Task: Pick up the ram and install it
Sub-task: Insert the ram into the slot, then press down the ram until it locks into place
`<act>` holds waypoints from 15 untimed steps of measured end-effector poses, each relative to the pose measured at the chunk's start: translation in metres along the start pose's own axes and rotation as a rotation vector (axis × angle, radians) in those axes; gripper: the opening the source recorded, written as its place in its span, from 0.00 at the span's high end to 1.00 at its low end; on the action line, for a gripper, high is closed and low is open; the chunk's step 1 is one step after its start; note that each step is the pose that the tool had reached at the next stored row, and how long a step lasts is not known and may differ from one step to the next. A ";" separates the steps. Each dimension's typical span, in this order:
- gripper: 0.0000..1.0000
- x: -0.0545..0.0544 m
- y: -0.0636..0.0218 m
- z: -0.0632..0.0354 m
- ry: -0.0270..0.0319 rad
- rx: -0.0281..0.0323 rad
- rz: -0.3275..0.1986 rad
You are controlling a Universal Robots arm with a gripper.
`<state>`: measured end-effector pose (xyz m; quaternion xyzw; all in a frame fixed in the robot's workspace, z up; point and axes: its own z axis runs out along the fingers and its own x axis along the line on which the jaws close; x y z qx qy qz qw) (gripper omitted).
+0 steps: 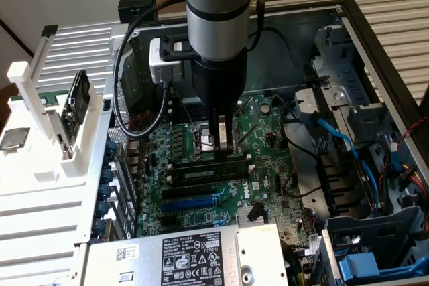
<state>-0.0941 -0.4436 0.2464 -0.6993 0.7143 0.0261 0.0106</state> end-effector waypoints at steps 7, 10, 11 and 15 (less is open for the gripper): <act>0.80 0.000 0.0001 -0.0001 0.0001 0.0000 0.000; 0.80 0.000 0.0001 0.0000 0.0001 0.0001 0.000; 0.80 0.000 0.0001 0.0000 0.0001 0.0001 0.000; 0.82 0.000 0.0001 -0.0001 0.0001 0.0001 0.000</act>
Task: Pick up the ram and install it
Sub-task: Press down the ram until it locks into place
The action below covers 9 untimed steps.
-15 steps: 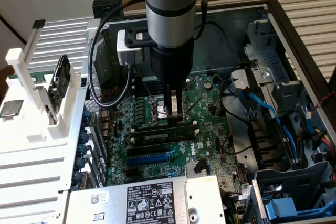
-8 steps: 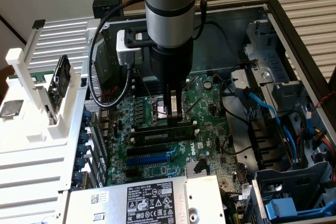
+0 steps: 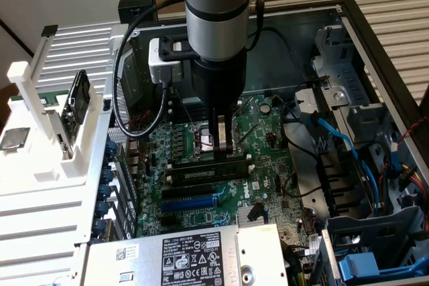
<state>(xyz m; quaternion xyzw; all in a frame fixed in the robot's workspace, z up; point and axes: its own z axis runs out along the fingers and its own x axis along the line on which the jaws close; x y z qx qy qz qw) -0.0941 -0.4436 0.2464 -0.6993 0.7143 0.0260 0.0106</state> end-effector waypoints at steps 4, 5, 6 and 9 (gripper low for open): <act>0.90 0.000 0.0000 0.0000 0.0000 0.0000 0.000; 0.90 0.000 0.0000 0.0000 0.0000 0.0000 0.000; 0.90 0.000 0.0000 0.0000 0.0000 0.0000 0.000; 0.90 0.000 0.0042 0.0001 0.0000 0.0009 0.000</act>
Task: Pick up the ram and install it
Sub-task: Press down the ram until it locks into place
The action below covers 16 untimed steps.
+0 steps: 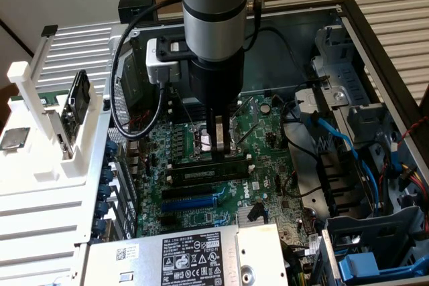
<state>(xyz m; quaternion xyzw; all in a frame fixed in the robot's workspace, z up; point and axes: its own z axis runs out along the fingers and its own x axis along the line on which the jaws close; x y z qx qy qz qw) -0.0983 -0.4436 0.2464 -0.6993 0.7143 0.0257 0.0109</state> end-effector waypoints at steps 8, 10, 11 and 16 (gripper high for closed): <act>0.90 0.000 0.0045 0.0011 0.0002 -0.0001 0.000; 0.90 0.000 0.0055 0.0018 -0.0002 0.0014 0.000; 0.90 0.000 0.0060 0.0021 -0.0001 0.0020 0.000; 0.90 0.000 0.0063 0.0032 -0.0003 0.0029 0.000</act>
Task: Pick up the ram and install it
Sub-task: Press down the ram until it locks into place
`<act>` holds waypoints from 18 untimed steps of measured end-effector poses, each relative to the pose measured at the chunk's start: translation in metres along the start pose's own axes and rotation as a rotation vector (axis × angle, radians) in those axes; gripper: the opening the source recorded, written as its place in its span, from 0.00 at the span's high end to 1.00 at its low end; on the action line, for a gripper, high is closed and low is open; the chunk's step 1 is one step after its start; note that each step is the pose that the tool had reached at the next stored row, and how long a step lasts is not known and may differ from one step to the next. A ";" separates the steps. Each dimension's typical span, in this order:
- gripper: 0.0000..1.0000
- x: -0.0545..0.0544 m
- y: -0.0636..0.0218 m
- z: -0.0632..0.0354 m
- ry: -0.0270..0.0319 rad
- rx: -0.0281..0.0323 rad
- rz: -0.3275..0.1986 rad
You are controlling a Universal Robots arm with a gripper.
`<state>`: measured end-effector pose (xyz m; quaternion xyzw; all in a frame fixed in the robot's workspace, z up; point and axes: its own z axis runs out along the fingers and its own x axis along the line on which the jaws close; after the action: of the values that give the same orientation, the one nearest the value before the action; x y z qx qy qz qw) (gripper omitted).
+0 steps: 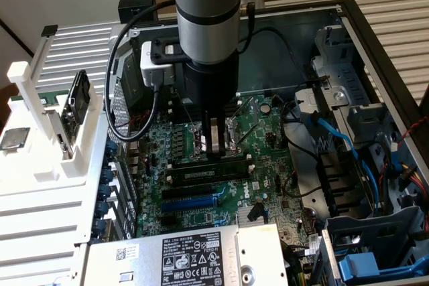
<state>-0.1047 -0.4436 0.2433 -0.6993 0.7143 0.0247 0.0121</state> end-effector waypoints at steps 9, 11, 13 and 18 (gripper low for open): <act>0.90 -0.002 0.0013 0.0047 0.0000 0.0038 0.000; 0.90 -0.001 0.0020 0.0052 0.0002 0.0045 0.000; 0.90 -0.002 0.0021 0.0056 0.0001 0.0048 0.000; 0.90 -0.003 0.0024 0.0065 0.0001 0.0052 0.000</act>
<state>-0.1072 -0.4405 0.2370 -0.6994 0.7143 0.0228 0.0138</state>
